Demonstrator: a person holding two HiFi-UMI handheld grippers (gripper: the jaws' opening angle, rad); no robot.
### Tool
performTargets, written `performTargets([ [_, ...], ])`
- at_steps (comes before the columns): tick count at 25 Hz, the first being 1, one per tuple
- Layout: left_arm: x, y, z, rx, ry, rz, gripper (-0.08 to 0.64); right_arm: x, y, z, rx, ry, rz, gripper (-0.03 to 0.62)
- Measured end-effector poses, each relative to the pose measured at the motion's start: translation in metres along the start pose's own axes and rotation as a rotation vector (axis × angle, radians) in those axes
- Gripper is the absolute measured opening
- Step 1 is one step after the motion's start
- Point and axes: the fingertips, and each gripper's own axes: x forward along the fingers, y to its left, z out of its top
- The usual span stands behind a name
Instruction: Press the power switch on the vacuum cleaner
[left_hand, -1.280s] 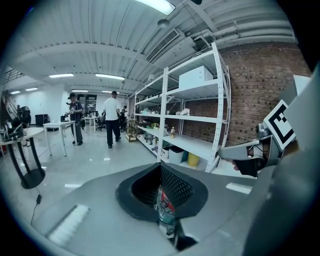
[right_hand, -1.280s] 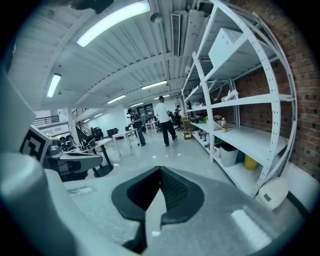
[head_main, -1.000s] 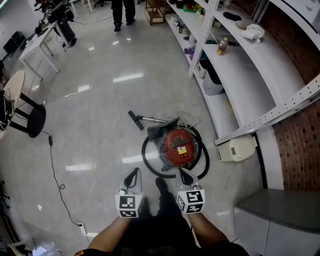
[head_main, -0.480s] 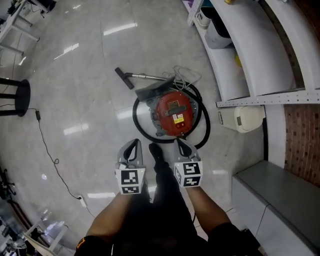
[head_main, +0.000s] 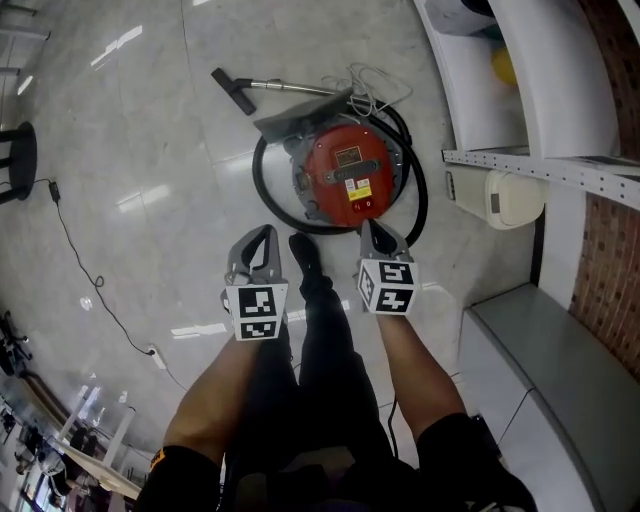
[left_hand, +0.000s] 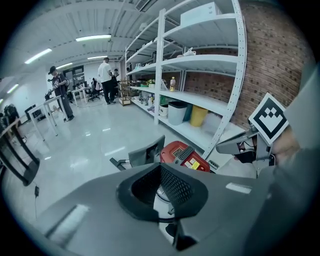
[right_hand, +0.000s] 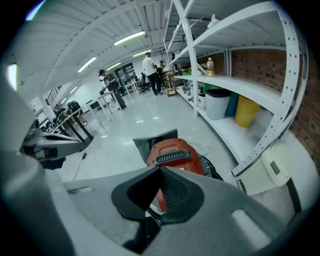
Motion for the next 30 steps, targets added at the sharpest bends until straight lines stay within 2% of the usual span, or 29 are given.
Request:
performTargets([
  [7, 0.040, -0.010, -0.035, 0.019, 0.088, -0.022, 0.015, 0.036, -0.018, -0.030, 0.017, 0.073, -0.010, -0.009],
  [16, 0.081, -0.044, -0.064, 0.021, 0.135, -0.078, 0.015, 0.073, -0.031, -0.065, 0.006, 0.169, 0.002, -0.009],
  [30, 0.118, -0.063, -0.072, 0.028, 0.178, -0.117, 0.015, 0.111, -0.033, -0.078, 0.014, 0.252, 0.041, -0.009],
])
